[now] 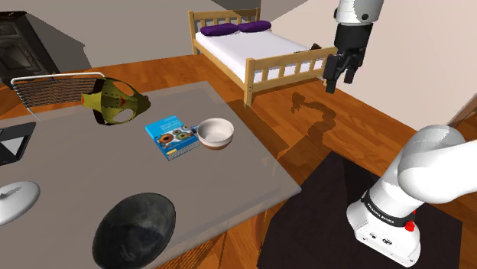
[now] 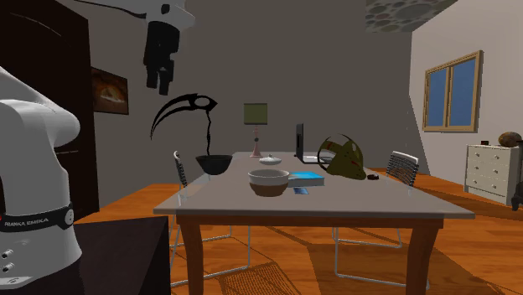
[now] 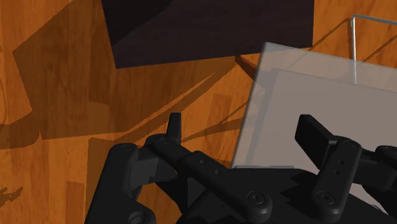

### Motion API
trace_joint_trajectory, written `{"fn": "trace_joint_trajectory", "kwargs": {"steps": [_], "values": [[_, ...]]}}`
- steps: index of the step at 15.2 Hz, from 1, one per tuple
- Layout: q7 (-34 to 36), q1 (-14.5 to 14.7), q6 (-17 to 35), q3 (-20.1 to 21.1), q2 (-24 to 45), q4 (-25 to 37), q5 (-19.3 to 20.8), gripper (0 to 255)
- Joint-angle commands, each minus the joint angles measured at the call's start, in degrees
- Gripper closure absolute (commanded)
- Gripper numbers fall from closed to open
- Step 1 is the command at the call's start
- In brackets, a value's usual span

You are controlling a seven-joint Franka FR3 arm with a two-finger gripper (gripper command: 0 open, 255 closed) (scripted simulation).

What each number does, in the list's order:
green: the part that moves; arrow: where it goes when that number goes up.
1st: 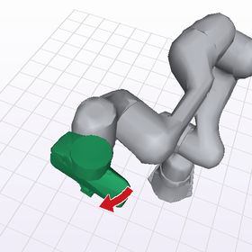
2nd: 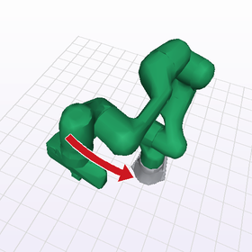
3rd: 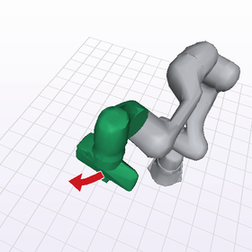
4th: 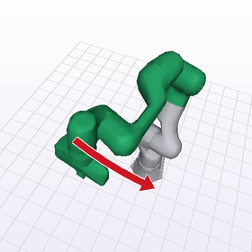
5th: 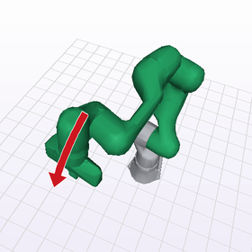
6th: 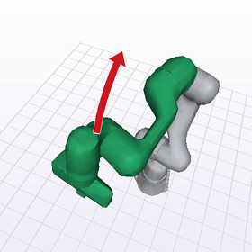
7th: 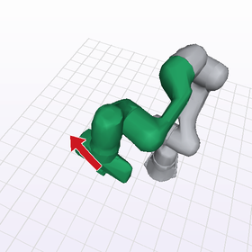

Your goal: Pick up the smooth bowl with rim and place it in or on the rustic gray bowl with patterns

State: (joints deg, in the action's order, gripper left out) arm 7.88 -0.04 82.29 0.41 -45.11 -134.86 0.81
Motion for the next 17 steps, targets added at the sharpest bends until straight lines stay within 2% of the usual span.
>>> {"fn": "trace_joint_trajectory", "kwargs": {"steps": [1,9,17], "values": [[0.0,0.0,0.0,0.0,0.0,0.0,0.0,0],[-0.3,1.1,15.5,0.1,12.6,-1.5,-2.4,0],[-1.4,2.4,28.8,0.5,28.1,2.2,-5.0,0]]}}
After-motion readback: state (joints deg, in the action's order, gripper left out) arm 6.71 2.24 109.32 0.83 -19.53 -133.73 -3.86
